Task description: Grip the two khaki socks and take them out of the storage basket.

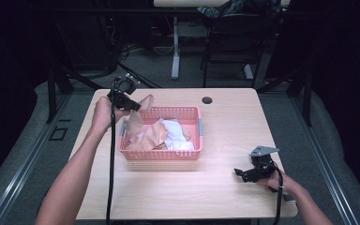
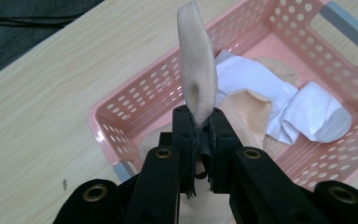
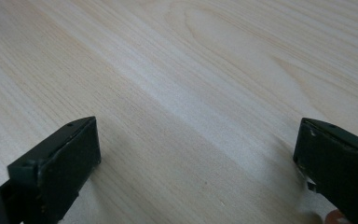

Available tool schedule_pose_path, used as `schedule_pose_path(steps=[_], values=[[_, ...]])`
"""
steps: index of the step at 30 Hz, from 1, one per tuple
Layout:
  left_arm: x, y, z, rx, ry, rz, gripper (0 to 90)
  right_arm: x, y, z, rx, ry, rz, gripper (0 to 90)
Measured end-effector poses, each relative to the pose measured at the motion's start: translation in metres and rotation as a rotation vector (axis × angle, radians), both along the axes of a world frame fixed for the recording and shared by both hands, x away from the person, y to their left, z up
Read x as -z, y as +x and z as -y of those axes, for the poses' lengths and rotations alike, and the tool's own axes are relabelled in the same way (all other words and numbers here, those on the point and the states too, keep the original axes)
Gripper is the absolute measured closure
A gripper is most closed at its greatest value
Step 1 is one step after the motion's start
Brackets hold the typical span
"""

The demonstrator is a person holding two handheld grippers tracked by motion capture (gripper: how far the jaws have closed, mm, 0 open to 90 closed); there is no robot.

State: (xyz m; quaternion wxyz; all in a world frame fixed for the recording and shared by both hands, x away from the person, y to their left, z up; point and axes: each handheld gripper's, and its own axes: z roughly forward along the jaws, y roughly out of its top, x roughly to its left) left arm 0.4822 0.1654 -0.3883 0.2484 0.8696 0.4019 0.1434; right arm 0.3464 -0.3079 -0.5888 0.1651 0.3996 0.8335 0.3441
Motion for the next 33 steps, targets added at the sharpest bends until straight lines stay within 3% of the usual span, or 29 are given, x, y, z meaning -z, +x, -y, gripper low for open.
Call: schedule_pose_path(steps=[15,33], values=[[-0.029,-0.007,-0.024,-0.032,-0.026,0.041,83.9,0.000,0.000,0.000,0.000,-0.003,0.000,0.0],[-0.042,-0.017,-0.073,-0.118,-0.042,0.067,83.8,0.000,0.000,0.000,0.000,-0.003,-0.001,0.0]])
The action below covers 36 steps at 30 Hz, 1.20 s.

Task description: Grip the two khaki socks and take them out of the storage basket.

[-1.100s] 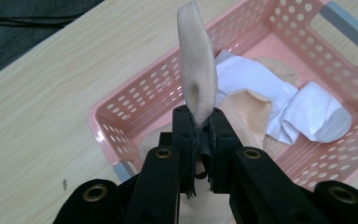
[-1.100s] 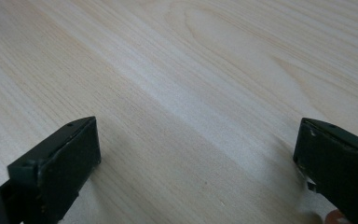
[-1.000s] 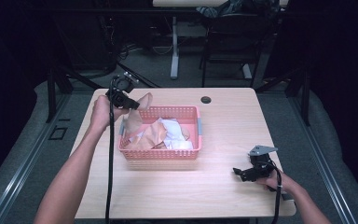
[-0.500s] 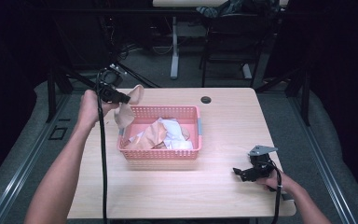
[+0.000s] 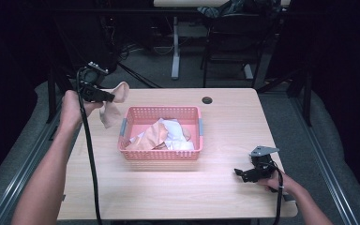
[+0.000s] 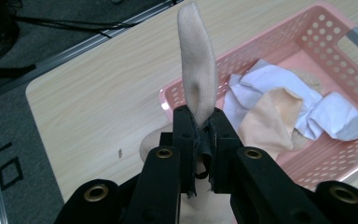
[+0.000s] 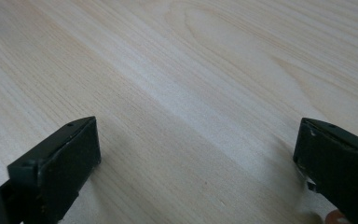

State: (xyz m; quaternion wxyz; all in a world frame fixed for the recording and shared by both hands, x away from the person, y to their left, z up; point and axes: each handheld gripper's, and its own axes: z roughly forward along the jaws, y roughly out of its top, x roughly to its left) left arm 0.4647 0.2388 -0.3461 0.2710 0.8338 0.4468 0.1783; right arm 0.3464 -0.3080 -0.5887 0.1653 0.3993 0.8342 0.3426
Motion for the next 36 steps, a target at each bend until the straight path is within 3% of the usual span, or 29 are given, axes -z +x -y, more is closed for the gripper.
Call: schedule_pose_path(steps=[8,18,36], values=[[0.004,-0.005,-0.025,-0.049,-0.003,-0.012,83.8,0.000,0.000,0.000,0.001,0.004,0.001,0.0],[0.023,-0.009,-0.053,-0.105,-0.015,-0.052,83.8,0.000,0.000,0.000,0.001,0.004,0.001,0.0],[0.080,-0.013,-0.081,-0.177,-0.042,-0.152,83.7,0.000,0.000,0.000,0.001,0.004,0.001,0.0]])
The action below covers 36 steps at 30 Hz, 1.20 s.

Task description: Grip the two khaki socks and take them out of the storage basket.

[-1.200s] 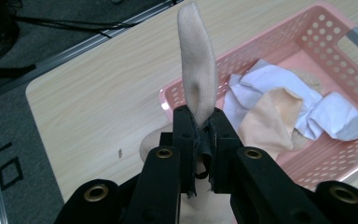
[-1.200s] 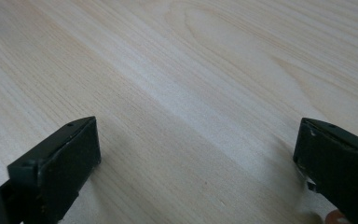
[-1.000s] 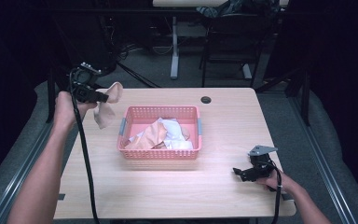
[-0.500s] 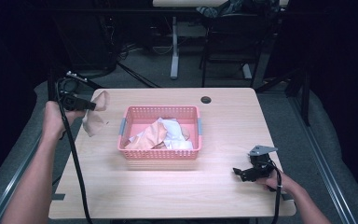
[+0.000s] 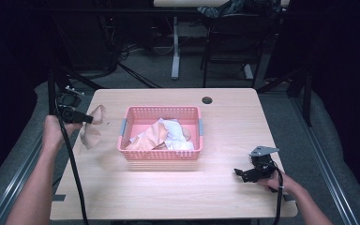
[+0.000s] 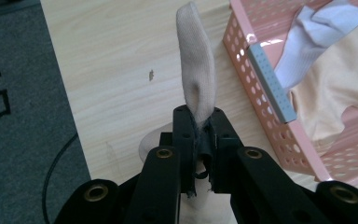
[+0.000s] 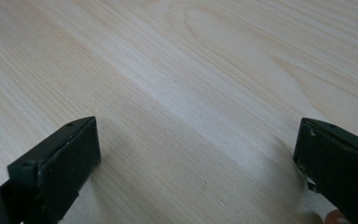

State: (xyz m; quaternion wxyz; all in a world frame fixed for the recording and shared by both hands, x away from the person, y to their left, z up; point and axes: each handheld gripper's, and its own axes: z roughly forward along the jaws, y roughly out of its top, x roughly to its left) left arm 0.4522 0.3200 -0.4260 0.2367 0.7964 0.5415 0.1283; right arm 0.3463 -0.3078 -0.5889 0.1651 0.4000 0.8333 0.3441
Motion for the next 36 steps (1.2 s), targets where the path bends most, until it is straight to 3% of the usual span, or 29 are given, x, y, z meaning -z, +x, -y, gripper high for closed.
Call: schedule_pose_path(steps=[7,8,22,30,32,33,36], values=[[0.026,-0.001,-0.006,-0.021,-0.014,-0.035,83.8,0.000,0.000,0.000,0.000,0.000,0.000,0.0],[0.035,-0.001,-0.008,-0.021,-0.012,-0.058,83.8,0.000,0.000,0.000,0.000,0.000,0.001,0.0],[0.092,0.005,-0.006,-0.046,-0.024,-0.154,83.2,0.000,0.000,0.000,0.002,0.000,-0.002,0.0],[0.113,0.009,0.002,-0.057,-0.034,-0.177,80.6,0.000,0.000,0.000,0.002,0.000,-0.002,0.0],[0.115,0.010,0.003,-0.055,-0.038,-0.189,68.2,0.000,0.000,0.000,0.004,0.000,-0.001,0.0],[0.116,0.010,0.003,-0.054,-0.045,-0.191,68.2,0.000,0.000,0.000,0.002,0.000,-0.002,0.0],[0.110,0.007,0.003,-0.064,-0.040,-0.170,47.6,0.000,0.000,0.000,0.003,0.001,-0.001,0.0]])
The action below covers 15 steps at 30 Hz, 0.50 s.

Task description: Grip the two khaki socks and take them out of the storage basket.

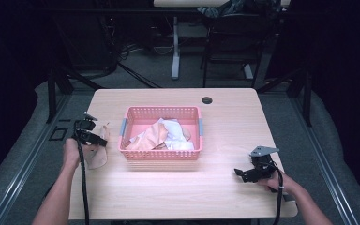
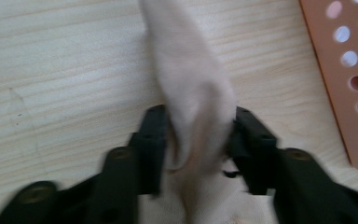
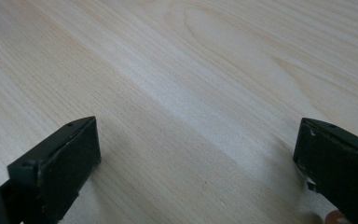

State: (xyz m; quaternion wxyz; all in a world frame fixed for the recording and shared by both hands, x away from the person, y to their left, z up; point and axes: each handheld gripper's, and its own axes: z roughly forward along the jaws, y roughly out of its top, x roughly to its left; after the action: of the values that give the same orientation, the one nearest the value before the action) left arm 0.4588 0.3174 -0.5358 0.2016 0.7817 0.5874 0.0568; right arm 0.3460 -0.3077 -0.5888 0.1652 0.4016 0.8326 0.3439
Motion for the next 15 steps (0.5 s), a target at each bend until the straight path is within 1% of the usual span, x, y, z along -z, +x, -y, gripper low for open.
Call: schedule_pose_path(steps=[1,2,3,5,6,7,8,11,12,13,14,15], values=[[-0.005,-0.002,0.000,0.001,-0.004,0.013,41.8,0.000,0.000,0.000,0.000,0.000,0.000,0.0],[-0.008,-0.004,-0.001,0.002,-0.007,0.021,32.4,0.000,0.000,0.000,-0.002,0.000,-0.001,0.0],[-0.012,-0.005,0.000,0.002,-0.009,0.031,32.4,0.000,0.000,0.000,-0.002,0.000,-0.001,0.0],[-0.023,-0.010,0.000,0.014,0.011,0.055,25.2,0.000,0.000,0.000,-0.001,0.000,-0.001,0.0],[-0.027,-0.013,0.000,0.013,-0.002,0.066,21.7,0.000,0.000,0.000,-0.001,0.000,-0.001,0.0],[-0.037,-0.016,0.001,0.016,-0.009,0.092,17.7,0.000,0.000,0.000,-0.001,0.000,-0.001,0.0],[-0.037,-0.016,0.001,0.016,-0.009,0.092,16.1,0.000,0.000,0.000,-0.001,0.000,-0.001,0.0],[-0.053,-0.022,0.006,0.034,-0.024,0.130,15.3,0.000,0.000,0.000,-0.001,0.000,-0.001,0.0],[-0.058,-0.023,0.008,0.041,-0.026,0.143,13.5,0.000,0.000,0.000,-0.001,0.000,-0.001,0.0],[-0.062,-0.024,0.010,0.048,-0.026,0.151,13.5,0.000,0.000,0.000,-0.001,0.000,-0.001,0.0],[-0.067,-0.025,0.014,0.059,-0.026,0.163,10.5,0.000,0.000,0.000,-0.001,0.000,-0.001,0.0],[-0.071,-0.026,0.018,0.070,-0.024,0.173,10.5,0.000,0.000,0.000,-0.001,0.000,-0.001,0.0]])
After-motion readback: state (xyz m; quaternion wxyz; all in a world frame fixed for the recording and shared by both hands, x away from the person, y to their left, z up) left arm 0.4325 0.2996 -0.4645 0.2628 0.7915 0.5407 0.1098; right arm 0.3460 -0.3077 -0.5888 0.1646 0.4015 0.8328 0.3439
